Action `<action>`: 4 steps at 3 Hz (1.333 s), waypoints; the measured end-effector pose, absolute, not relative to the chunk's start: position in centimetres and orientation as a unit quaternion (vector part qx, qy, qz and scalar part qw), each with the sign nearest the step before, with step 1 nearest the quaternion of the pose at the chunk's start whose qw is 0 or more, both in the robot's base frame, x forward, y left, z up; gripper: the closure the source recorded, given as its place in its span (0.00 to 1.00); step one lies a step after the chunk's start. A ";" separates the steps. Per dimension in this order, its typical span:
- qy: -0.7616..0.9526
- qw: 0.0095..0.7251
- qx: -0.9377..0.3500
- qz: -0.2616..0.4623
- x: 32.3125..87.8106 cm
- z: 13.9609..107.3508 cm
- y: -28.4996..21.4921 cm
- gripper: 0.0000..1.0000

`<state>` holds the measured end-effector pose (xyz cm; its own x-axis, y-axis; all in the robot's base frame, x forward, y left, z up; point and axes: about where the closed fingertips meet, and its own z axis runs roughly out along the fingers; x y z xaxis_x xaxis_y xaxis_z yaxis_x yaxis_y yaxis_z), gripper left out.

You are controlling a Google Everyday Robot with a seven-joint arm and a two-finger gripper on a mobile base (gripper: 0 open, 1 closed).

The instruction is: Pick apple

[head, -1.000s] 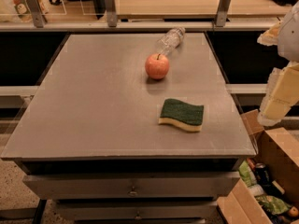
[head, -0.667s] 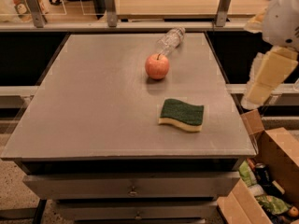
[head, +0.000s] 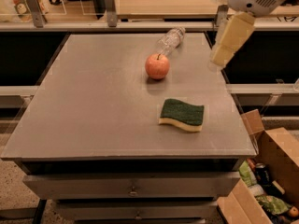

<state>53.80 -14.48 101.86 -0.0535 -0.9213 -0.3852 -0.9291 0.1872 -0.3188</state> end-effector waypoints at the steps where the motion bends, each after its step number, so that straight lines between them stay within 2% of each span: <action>1: 0.711 0.276 -0.646 0.043 57.5 101.4 -12.1 0.00; 4: 0.724 0.295 -0.617 0.089 66.7 93.7 -6.9 0.00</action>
Offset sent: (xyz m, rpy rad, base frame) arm 0.1169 0.0624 -0.0479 0.1518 0.0660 0.0685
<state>66.70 -6.88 93.69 -0.0649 -0.8409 -0.5374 -0.9461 0.2231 -0.2349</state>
